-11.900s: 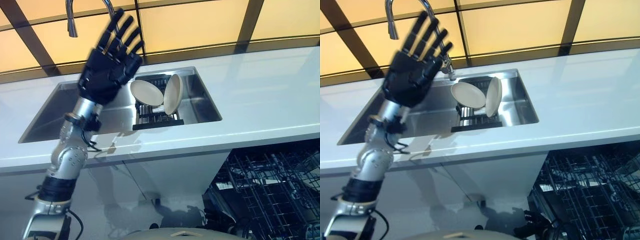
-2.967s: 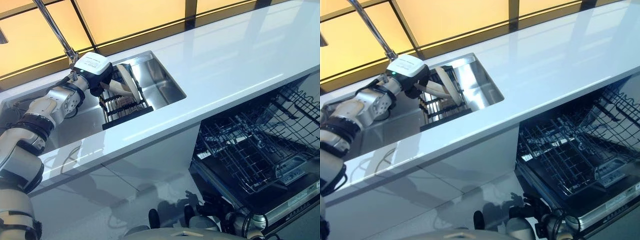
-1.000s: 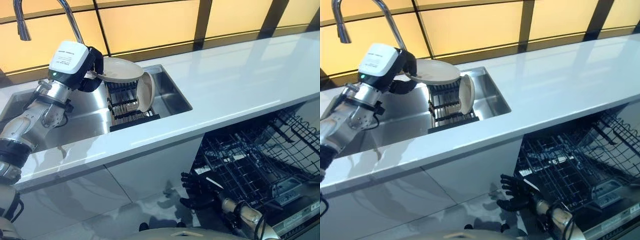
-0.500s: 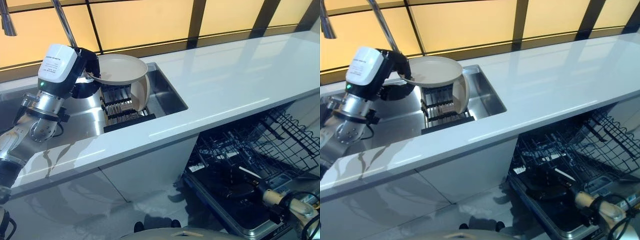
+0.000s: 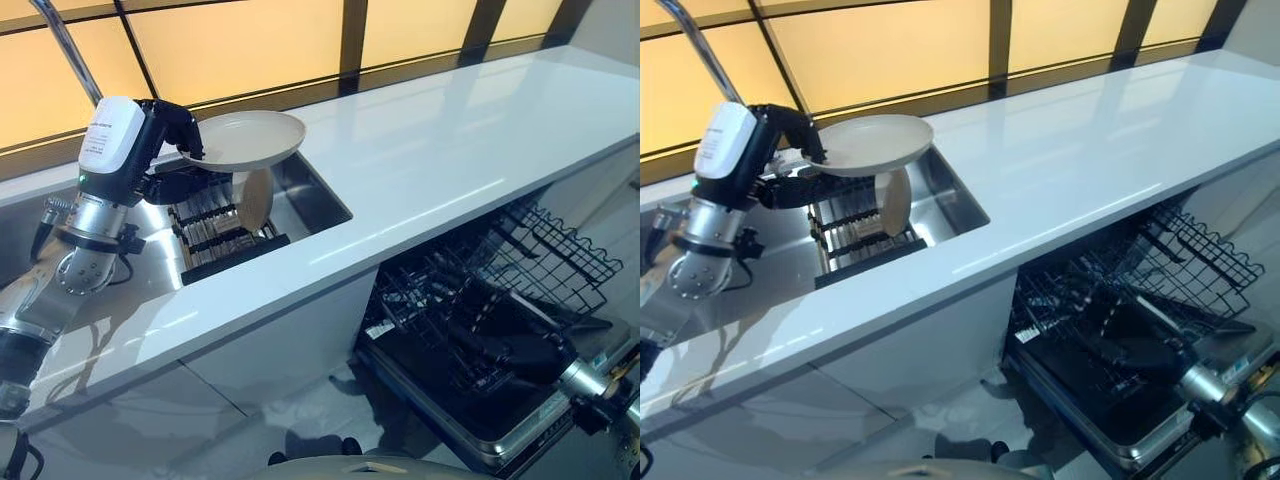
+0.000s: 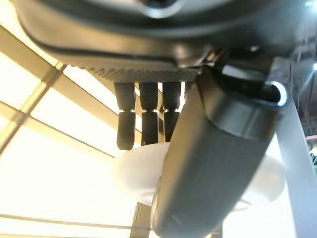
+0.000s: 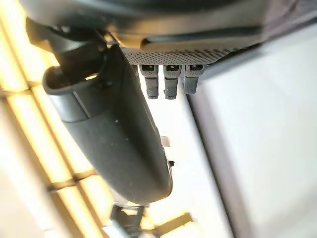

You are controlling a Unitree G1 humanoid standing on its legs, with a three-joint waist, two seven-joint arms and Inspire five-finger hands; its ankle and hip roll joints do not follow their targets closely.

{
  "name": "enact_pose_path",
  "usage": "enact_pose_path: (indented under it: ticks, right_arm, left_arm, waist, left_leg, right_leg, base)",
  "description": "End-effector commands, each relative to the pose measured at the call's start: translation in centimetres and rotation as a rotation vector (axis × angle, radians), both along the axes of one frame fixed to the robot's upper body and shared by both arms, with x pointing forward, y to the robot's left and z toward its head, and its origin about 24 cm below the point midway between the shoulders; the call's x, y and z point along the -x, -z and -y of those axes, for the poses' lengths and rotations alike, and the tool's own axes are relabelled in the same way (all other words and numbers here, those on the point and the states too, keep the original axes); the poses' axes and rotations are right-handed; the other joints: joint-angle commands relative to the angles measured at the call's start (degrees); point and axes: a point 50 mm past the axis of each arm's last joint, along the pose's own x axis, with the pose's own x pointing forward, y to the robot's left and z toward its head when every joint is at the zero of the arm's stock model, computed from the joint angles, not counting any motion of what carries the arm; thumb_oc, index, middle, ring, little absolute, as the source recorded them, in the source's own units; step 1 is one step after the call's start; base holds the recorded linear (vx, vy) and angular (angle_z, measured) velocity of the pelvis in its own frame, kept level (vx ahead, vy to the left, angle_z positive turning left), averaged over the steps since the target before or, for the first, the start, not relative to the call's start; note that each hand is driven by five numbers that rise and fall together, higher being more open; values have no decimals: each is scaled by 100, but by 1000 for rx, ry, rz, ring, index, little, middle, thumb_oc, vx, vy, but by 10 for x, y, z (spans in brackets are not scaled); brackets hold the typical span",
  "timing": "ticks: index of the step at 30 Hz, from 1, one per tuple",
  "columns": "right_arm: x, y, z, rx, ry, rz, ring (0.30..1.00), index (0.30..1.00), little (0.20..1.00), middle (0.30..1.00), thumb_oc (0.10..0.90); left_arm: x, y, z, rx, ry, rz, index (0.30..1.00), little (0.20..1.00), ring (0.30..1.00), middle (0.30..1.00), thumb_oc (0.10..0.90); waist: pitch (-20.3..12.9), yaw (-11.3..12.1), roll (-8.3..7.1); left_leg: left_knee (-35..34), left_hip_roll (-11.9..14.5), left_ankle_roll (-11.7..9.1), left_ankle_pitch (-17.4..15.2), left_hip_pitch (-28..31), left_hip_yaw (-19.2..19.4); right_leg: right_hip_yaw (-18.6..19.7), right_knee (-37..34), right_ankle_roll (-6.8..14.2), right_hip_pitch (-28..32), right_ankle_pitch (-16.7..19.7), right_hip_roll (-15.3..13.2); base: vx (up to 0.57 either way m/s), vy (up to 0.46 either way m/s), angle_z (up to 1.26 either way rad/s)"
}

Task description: Pick up plates and place into dishwasher.

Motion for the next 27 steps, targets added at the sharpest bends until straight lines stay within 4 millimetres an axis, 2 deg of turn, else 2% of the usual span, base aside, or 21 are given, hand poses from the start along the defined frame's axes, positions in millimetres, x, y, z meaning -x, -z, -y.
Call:
enact_pose_path:
  ticks: [1, 7, 12, 15, 18, 20, 24, 26, 27]
  right_arm:
    - [-22, -72, 4, -44, 0, 432, 900, 900, 900, 900, 800]
    - [-33, -99, -15, -125, 13, 650, 900, 900, 900, 900, 800]
    - [-31, -122, -16, -108, 139, 820, 900, 900, 900, 900, 800]
    - [-28, -138, -15, -55, 286, 926, 900, 900, 900, 900, 800]
    - [-20, -154, -19, 162, 503, 1041, 900, 900, 900, 900, 800]
    - [-19, -160, -30, 396, 616, 1105, 900, 900, 900, 900, 800]
    - [-28, -163, -51, 850, 725, 1186, 900, 900, 900, 900, 800]
    - [-37, -166, -53, 1005, 741, 1199, 900, 900, 900, 900, 800]
    - [-39, -167, -53, 1025, 742, 1199, 900, 900, 900, 900, 800]
  left_arm:
    - [1, -56, -18, 164, -15, 245, 300, 200, 300, 300, 100]
    - [-11, -53, -3, 200, 36, 209, 300, 200, 300, 300, 100]
    - [-16, -50, 12, 220, 91, 183, 300, 200, 300, 300, 100]
    - [-17, -47, 24, 238, 133, 163, 300, 200, 300, 300, 100]
    - [-17, -50, 34, 239, 166, 155, 300, 200, 300, 300, 100]
    - [-16, -52, 41, 230, 181, 157, 300, 200, 300, 300, 100]
    - [-13, -56, 51, 222, 211, 149, 300, 200, 300, 300, 100]
    - [-13, -57, 56, 215, 229, 145, 300, 200, 300, 300, 100]
    - [-13, -57, 58, 214, 233, 145, 300, 200, 300, 300, 100]
  waist:
    - [-337, -86, 135]
    - [-376, -68, 209]
    - [-380, -27, 224]
    - [-362, 22, 217]
    - [-349, 53, 232]
    - [-347, 79, 236]
    - [-324, 124, 217]
    - [-318, 174, 190]
    - [-315, 183, 185]
  left_leg:
    - [41, -409, 334, -1187, 361, 3]
    - [41, -415, 370, -1199, 365, 44]
    - [41, -415, 375, -1191, 376, 36]
    - [41, -423, 376, -1180, 374, -12]
    - [41, -436, 385, -1169, 384, -66]
    - [41, -439, 385, -1154, 377, -88]
    - [41, -450, 388, -1121, 380, -159]
    - [41, -453, 381, -1105, 373, -190]
    - [41, -453, 376, -1100, 371, -196]
  right_leg:
    - [138, 37, 86, 232, -611, 441]
    - [198, 37, 97, 218, -600, 438]
    - [202, 37, 90, 228, -586, 438]
    - [199, 37, 80, 231, -576, 442]
    - [204, 37, 70, 244, -572, 452]
    - [209, 37, 68, 240, -564, 456]
    - [185, 37, 53, 258, -551, 463]
    - [156, 37, 52, 264, -545, 462]
    - [150, 37, 51, 265, -543, 462]
  base:
    - [-3, 38, -19]
    - [0, 33, -9]
    - [0, 0, 0]
    - [0, 0, 0]
    - [0, 0, 0]
    - [0, 0, 0]
    - [0, 0, 0]
    - [-10, -7, 2]
    - [-24, -17, 4]
